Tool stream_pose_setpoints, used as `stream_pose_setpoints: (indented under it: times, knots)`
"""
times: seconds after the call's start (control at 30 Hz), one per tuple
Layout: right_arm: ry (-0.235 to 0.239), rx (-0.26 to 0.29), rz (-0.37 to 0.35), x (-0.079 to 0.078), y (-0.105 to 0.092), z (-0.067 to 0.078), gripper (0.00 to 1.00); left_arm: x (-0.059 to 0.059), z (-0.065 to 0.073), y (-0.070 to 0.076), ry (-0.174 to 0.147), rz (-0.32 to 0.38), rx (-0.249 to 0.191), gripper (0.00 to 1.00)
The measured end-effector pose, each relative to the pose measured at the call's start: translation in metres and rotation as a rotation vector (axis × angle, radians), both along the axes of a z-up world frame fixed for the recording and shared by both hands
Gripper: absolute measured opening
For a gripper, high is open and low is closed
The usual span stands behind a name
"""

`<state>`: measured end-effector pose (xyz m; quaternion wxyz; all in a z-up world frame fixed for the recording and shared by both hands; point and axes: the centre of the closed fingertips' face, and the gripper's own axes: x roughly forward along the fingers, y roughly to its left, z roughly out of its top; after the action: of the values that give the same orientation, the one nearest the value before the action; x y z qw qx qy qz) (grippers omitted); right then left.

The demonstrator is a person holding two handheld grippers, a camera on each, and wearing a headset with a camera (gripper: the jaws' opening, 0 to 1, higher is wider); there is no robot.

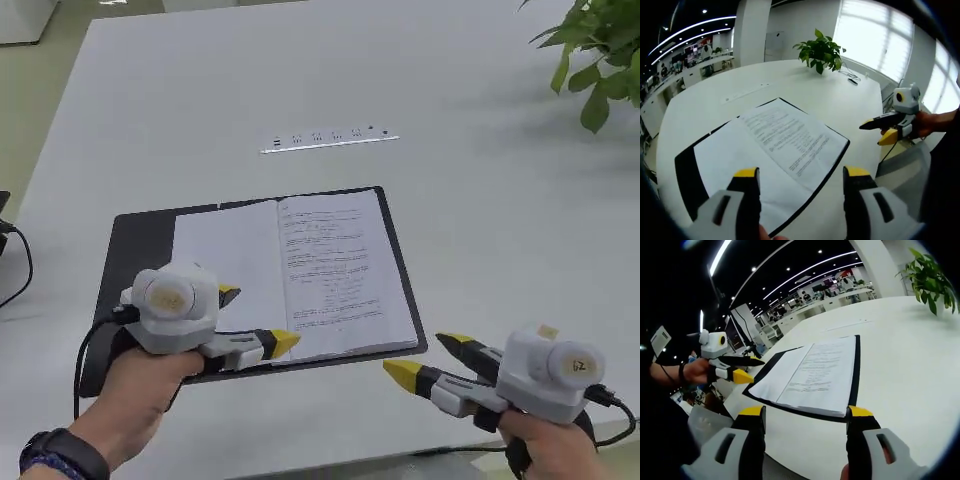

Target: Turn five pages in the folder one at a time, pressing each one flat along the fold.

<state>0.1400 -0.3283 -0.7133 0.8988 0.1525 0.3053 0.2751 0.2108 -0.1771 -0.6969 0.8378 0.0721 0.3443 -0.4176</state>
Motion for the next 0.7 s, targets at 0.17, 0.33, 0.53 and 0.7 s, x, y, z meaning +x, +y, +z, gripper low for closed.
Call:
stream_pose_setpoints:
  times: [0.17, 0.33, 0.53, 0.7]
  knots:
    - [0.004, 0.000, 0.000, -0.002, -0.004, -0.001, 0.64, 0.008, -0.010, -0.022, 0.001, -0.058, 0.046, 0.68]
    - [0.011, -0.001, 0.011, -0.007, -0.004, -0.001, 0.64, 0.011, -0.017, -0.043, 0.020, -0.084, 0.040, 0.67]
    - [0.028, -0.010, 0.023, -0.013, -0.002, -0.004, 0.64, 0.012, -0.033, -0.065, 0.028, -0.118, 0.071, 0.70]
    - [0.042, -0.048, 0.072, -0.018, 0.002, -0.012, 0.64, 0.015, -0.045, -0.082, 0.062, -0.103, 0.058, 0.69]
